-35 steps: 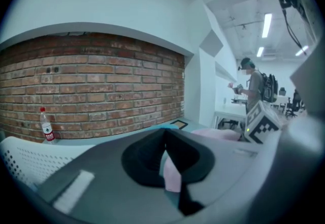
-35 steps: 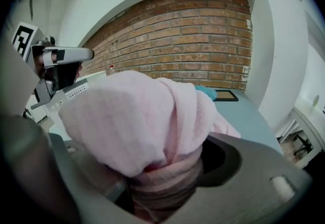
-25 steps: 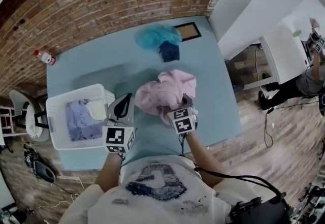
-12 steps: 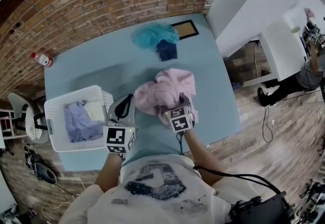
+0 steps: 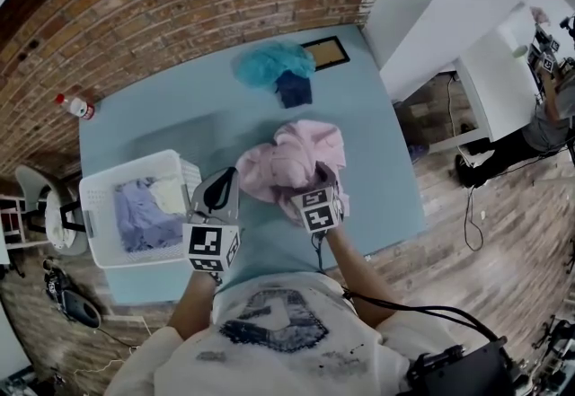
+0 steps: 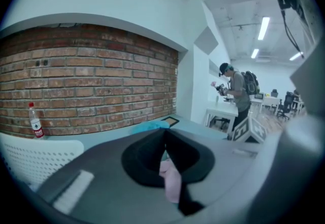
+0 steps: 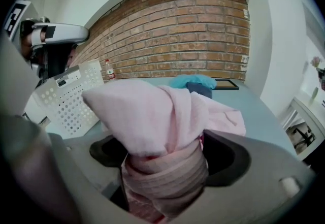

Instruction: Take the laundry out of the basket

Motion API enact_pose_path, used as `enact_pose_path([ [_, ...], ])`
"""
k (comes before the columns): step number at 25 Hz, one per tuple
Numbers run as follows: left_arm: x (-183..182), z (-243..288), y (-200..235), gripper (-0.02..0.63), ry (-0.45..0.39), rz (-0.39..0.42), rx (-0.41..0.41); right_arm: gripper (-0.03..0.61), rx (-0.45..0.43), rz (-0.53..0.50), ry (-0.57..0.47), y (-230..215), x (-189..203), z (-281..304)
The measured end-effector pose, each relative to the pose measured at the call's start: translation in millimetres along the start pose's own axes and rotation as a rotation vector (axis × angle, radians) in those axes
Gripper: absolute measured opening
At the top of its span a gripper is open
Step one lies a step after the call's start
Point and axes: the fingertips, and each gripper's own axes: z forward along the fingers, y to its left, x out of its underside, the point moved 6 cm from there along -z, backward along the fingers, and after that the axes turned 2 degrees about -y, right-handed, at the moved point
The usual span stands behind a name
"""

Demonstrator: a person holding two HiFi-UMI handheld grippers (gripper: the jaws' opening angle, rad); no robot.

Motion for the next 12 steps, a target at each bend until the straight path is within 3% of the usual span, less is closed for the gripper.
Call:
enact_pose_path([
  [12,-7,-20,-6,-0.008,-0.024,0.018,0.017,0.456,0.028,-0.007,-0.066,7,-8,-33],
])
